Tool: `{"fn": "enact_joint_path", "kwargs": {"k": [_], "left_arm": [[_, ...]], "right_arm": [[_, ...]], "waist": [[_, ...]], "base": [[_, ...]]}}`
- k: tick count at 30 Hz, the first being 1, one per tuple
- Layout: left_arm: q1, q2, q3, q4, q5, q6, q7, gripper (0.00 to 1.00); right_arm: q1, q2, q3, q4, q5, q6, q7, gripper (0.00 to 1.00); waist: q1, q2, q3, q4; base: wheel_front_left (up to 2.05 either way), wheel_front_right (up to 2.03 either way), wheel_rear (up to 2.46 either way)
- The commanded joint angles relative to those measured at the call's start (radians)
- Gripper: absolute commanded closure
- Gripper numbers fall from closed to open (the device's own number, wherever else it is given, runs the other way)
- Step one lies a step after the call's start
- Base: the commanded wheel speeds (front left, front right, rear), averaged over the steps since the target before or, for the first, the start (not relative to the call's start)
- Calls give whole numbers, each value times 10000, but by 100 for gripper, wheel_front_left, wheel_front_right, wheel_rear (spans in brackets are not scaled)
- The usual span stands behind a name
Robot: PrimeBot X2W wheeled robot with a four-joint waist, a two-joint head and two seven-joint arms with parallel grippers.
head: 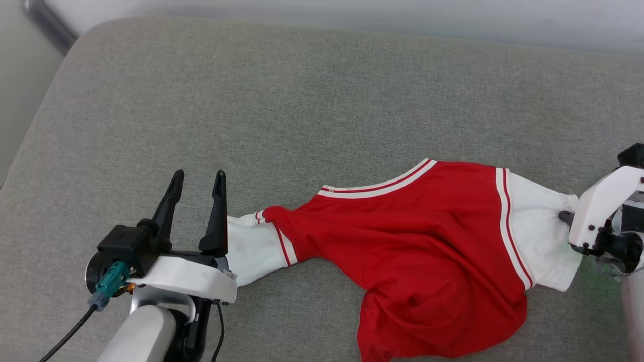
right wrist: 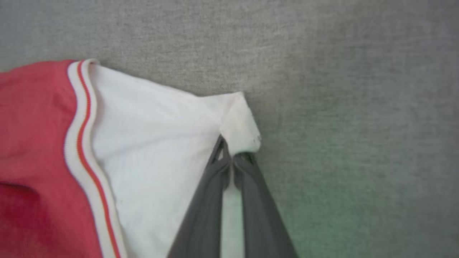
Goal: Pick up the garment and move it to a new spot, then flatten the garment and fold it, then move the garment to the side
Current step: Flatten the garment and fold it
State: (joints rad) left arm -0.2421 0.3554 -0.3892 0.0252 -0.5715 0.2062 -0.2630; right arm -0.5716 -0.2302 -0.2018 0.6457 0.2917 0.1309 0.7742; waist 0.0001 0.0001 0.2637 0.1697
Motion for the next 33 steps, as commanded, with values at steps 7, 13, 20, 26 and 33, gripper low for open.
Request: {"fn": "enact_joint_path", "kwargs": {"k": [7, 13, 20, 26, 33], "left_arm": [[337, 492, 88, 542, -577, -285, 953, 0], [927, 1488, -106, 804, -1712, -870, 3498, 0], [1989, 2467, -164, 725, -3075, -895, 6136, 0], [1753, 2759, -37, 748, -3455, -984, 6737, 0], [860, 2614, -343, 1629, -3631, -1448, 7421, 0]], "right_arm": [[550, -98, 661, -656, 294, -5, -1093, 100], [1537, -120, 1006, -1750, 550, -5, -1492, 100], [2790, 149, 1113, -3053, 656, -5, -1189, 100], [3265, 429, 1116, -4079, 653, -5, -832, 100], [3195, 551, 1205, -4654, 690, -5, -616, 100]], "waist": [[-1, -1, -767, -374], [-1, -1, -1640, -834], [-1, -1, -2122, -1368], [-1, -1, -1734, -1622], [-1, -1, -1032, -1891]], "base": [[0, 0, 0], [0, 0, 0], [0, 0, 0], [0, 0, 0], [0, 0, 0]]}}
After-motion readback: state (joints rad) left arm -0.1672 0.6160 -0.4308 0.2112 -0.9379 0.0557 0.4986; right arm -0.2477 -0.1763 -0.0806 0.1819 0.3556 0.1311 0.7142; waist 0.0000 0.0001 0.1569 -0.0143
